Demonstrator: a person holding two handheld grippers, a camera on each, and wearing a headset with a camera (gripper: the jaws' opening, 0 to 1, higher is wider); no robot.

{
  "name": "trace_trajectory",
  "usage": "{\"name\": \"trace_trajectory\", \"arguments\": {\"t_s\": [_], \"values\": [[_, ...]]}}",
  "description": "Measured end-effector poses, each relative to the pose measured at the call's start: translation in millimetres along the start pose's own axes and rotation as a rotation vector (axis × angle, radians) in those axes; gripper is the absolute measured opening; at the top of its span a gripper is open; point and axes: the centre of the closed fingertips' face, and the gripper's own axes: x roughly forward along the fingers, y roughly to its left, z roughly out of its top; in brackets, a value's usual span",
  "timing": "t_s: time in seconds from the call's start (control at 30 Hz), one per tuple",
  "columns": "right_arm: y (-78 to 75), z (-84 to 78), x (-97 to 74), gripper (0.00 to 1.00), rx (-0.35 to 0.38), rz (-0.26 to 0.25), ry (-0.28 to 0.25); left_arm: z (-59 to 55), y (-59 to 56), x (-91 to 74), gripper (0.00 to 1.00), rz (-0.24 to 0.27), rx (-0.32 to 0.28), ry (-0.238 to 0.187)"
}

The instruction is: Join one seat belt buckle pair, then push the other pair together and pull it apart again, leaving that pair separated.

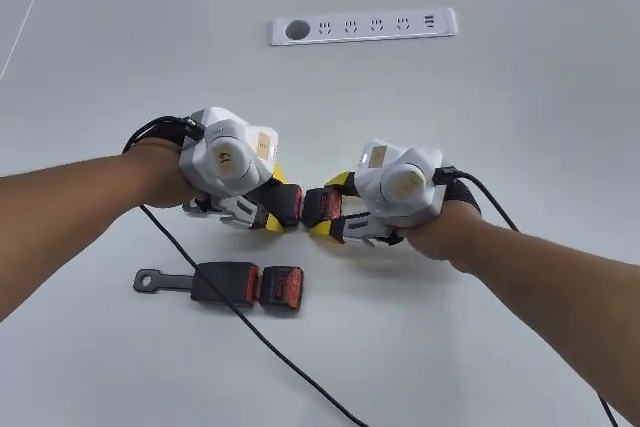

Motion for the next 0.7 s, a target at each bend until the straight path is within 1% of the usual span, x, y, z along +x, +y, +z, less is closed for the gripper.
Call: {"name": "trace_trajectory", "arguments": {"t_s": [0.3,0.7], "values": [[-0.6,-0.1,-0.4,0.35,-0.026,-0.003,0.005,1.3,0.9,-0.7,0.36,-0.002,0.002,-0.004],[-0.5,-1.3,-2.2,0.36,-0.035,0.002,-0.002,2.0,1.1,-1.8,0.36,0.001,-0.011,-0.030]]}}
